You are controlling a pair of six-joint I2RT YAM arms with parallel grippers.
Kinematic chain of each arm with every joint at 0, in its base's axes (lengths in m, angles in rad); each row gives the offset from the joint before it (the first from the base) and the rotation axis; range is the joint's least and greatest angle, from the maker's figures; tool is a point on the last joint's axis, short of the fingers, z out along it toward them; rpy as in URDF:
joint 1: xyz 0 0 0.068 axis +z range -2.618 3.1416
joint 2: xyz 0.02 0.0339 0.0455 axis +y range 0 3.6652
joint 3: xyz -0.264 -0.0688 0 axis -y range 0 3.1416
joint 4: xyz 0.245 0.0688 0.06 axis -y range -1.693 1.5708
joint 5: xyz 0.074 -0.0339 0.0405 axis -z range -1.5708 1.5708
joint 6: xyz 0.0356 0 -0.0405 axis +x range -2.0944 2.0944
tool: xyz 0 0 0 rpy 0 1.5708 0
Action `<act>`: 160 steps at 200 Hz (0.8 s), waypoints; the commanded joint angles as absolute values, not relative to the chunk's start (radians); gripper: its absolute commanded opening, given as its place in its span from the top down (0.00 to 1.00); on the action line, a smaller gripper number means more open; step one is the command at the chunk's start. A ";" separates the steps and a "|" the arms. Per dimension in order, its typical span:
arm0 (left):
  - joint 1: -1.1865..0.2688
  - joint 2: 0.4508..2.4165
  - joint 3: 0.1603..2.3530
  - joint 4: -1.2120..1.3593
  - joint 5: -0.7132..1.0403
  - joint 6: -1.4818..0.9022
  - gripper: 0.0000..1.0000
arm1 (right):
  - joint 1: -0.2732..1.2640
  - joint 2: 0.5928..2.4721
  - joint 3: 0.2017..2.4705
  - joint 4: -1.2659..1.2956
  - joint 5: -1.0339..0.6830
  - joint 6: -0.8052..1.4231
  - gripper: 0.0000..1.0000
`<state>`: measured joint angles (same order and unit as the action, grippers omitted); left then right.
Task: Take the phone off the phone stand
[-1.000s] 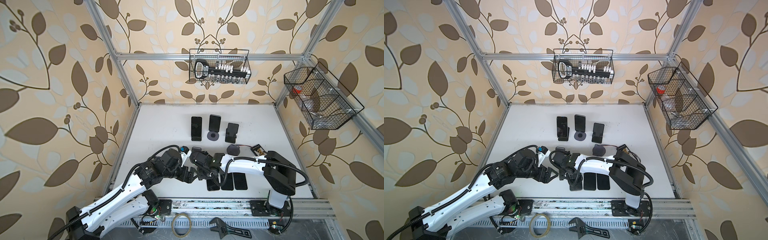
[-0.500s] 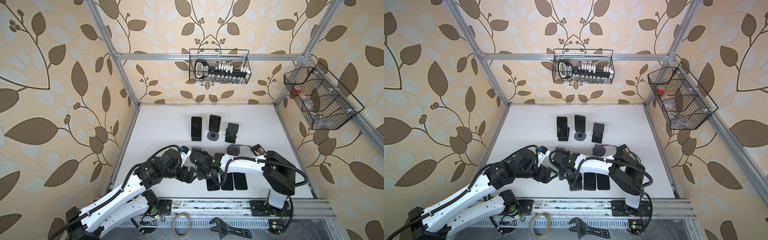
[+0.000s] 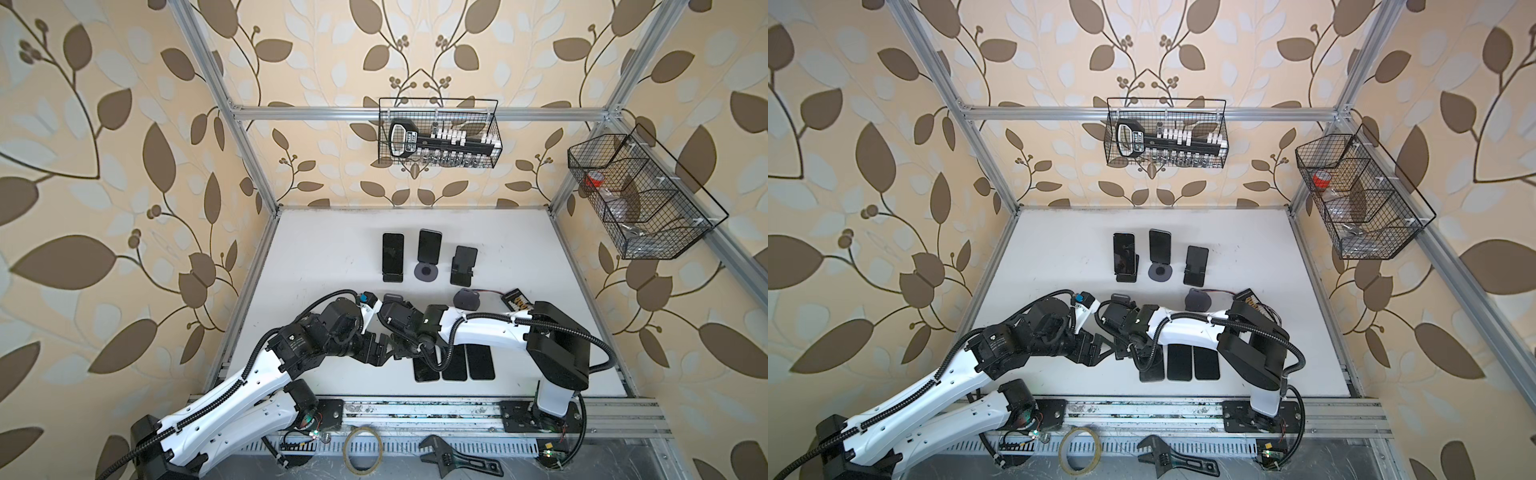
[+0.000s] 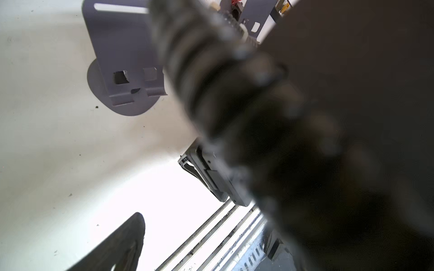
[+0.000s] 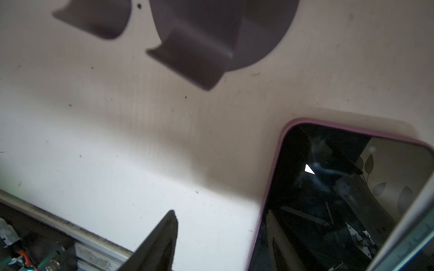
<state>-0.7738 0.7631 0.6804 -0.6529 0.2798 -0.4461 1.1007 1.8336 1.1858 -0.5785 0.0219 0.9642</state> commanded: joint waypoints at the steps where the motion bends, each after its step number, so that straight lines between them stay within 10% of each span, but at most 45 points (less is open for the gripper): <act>1: -0.785 0.756 0.672 -0.644 0.278 -0.447 0.06 | 1.108 1.867 1.213 -0.574 0.006 0.959 0.38; 160: -0.787 0.750 0.672 -0.648 0.272 -0.449 0.06 | 1.109 1.861 1.208 -0.531 -0.023 0.948 0.38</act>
<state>-0.7738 0.7612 0.6804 -0.6533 0.2790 -0.4461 1.1023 1.8473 1.1900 -0.5423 -0.0181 0.9558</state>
